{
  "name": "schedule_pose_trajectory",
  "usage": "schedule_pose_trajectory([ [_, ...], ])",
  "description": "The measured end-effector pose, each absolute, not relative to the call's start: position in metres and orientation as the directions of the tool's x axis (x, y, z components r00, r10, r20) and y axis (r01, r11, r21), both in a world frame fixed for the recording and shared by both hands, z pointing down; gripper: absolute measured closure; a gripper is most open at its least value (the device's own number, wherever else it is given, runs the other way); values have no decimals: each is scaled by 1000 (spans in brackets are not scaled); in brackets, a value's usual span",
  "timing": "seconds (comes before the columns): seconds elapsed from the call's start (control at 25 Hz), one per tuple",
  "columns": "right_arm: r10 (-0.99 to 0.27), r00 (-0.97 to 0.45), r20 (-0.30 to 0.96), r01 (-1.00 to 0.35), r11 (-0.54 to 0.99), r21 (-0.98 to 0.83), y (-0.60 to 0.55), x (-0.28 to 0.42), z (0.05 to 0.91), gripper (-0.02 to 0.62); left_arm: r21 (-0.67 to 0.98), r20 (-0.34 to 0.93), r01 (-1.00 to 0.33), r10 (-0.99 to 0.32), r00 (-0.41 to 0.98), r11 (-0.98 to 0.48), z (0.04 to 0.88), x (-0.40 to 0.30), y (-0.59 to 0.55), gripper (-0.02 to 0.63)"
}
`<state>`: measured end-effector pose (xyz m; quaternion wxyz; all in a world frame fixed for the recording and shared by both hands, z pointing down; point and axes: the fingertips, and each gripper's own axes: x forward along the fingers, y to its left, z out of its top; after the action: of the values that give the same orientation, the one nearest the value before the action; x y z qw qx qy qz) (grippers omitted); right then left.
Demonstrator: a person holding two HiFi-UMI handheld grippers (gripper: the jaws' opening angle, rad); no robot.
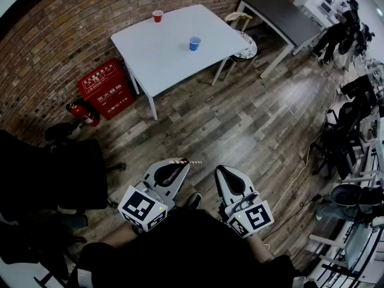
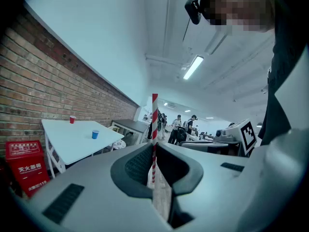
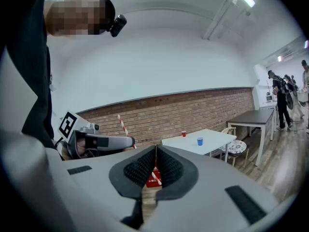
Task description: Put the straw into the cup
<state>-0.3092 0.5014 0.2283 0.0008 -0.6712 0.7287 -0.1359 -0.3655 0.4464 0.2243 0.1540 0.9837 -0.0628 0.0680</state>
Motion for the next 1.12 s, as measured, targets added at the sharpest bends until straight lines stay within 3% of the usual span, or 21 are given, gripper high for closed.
schedule_pose_trajectory([
  [0.64,-987,-89,135,-978,61,-201,530,-277,220,563,275,161,-148,-106,981,-950,218,-332,478,568],
  [1.12,-982,-78,175,-974,37,-225,481,-339,233,563,346,123,-145,-109,986,-927,230,-405,428,568],
])
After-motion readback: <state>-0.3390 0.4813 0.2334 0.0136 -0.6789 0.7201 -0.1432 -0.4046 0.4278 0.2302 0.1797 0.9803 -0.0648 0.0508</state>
